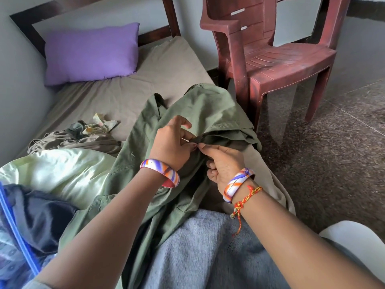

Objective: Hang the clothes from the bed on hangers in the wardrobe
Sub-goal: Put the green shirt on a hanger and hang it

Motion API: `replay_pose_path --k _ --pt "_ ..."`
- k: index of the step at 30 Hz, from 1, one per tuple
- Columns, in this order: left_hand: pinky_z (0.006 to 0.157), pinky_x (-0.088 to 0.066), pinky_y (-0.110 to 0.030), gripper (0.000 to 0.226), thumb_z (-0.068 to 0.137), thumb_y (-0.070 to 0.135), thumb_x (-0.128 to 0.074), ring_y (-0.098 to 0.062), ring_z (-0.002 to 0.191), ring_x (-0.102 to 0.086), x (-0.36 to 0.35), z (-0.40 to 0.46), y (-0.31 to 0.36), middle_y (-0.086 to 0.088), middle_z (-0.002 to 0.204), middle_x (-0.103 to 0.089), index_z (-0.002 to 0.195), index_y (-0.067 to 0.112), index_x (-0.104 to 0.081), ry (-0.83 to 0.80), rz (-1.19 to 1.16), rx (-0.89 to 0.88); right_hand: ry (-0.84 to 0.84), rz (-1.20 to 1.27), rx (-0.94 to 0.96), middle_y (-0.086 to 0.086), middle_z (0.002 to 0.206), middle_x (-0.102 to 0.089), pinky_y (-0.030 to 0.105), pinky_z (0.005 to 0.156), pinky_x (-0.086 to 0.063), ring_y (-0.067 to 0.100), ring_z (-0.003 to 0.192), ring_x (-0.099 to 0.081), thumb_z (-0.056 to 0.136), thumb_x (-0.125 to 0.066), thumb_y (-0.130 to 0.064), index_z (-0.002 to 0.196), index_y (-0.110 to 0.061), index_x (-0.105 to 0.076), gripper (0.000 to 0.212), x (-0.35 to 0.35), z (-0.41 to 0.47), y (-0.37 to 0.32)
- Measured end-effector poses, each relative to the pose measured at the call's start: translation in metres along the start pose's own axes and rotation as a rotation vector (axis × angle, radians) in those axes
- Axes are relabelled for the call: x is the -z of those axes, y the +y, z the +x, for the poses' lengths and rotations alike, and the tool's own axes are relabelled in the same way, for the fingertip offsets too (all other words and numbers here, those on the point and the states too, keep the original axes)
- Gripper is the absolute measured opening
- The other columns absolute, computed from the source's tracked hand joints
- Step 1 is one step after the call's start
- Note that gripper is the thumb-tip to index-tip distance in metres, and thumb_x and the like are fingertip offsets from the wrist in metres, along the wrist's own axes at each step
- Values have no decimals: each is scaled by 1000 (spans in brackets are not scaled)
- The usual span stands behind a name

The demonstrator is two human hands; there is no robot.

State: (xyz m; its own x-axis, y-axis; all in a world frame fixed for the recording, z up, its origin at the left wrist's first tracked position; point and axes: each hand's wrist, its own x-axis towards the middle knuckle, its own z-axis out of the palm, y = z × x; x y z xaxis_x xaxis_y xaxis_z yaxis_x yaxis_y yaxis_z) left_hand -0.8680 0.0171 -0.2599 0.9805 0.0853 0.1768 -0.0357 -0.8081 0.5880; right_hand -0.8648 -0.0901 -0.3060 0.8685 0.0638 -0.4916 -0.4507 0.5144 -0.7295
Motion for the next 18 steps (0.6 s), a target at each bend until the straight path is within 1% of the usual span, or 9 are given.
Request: replay_pose_path --k 2,3,5,7,10,12,14,16,18 --pt "59 -42 -6 37 78 -4 -67 -5 64 -58 -1 -2 0 8 75 -60 108 9 -49 -3 21 -19 -14 9 -4 0 49 -35 12 34 -18 5 35 -25 76 -72 -1 57 -9 -60 24 -1 -1 1" --pt "61 -44 -10 39 77 -5 -66 -10 67 -61 -2 -4 0 9 74 -61 109 7 -48 5 20 -36 -15 6 -5 0 52 -35 11 34 -17 5 35 -25 77 -72 -1 57 -9 -59 25 -1 -1 1" --pt "66 -49 -23 39 76 -5 -66 -17 71 -65 -5 -8 0 5 76 -65 109 5 -47 49 12 -89 -9 -17 -2 1 55 -36 11 34 -17 7 38 -25 78 -71 -2 58 -10 -59 25 -1 -1 0" --pt "68 -51 -27 39 75 -5 -66 -19 70 -66 -8 -12 -1 3 77 -67 108 5 -47 106 -3 -119 -2 -40 1 2 57 -36 11 34 -18 9 42 -25 78 -71 -3 58 -9 -58 25 -1 -1 -2" --pt "65 -51 -23 38 74 -3 -67 -14 67 -66 -12 -16 -3 11 70 -62 105 9 -49 171 -72 -71 -4 -45 -16 2 56 -36 10 34 -19 8 40 -27 79 -70 -3 57 -10 -55 28 -2 -2 -1" --pt "62 -49 -12 38 73 -2 -68 1 63 -64 -14 -18 -4 16 67 -62 100 16 -48 207 -146 -11 -4 -34 -41 2 54 -36 10 34 -20 6 34 -28 81 -69 -5 56 -11 -51 31 -4 -3 -1" --pt "59 -44 -3 38 73 -2 -68 10 61 -61 -16 -18 -5 20 65 -60 98 18 -47 242 -198 33 2 -21 -61 2 53 -36 9 33 -21 5 31 -28 83 -67 -5 57 -11 -50 31 -6 -3 0" --pt "59 -43 -3 37 73 -2 -67 12 61 -60 -18 -20 -5 21 64 -60 97 18 -48 259 -224 32 11 -8 -79 4 54 -36 9 34 -21 7 33 -29 84 -65 -5 59 -9 -50 29 -8 -3 -1" --pt "60 -45 -4 37 74 -2 -66 10 63 -61 -18 -22 -4 21 66 -60 97 19 -47 244 -213 -8 19 -6 -91 4 53 -37 9 34 -22 9 36 -29 84 -65 -4 59 -9 -48 30 -9 -2 -1"
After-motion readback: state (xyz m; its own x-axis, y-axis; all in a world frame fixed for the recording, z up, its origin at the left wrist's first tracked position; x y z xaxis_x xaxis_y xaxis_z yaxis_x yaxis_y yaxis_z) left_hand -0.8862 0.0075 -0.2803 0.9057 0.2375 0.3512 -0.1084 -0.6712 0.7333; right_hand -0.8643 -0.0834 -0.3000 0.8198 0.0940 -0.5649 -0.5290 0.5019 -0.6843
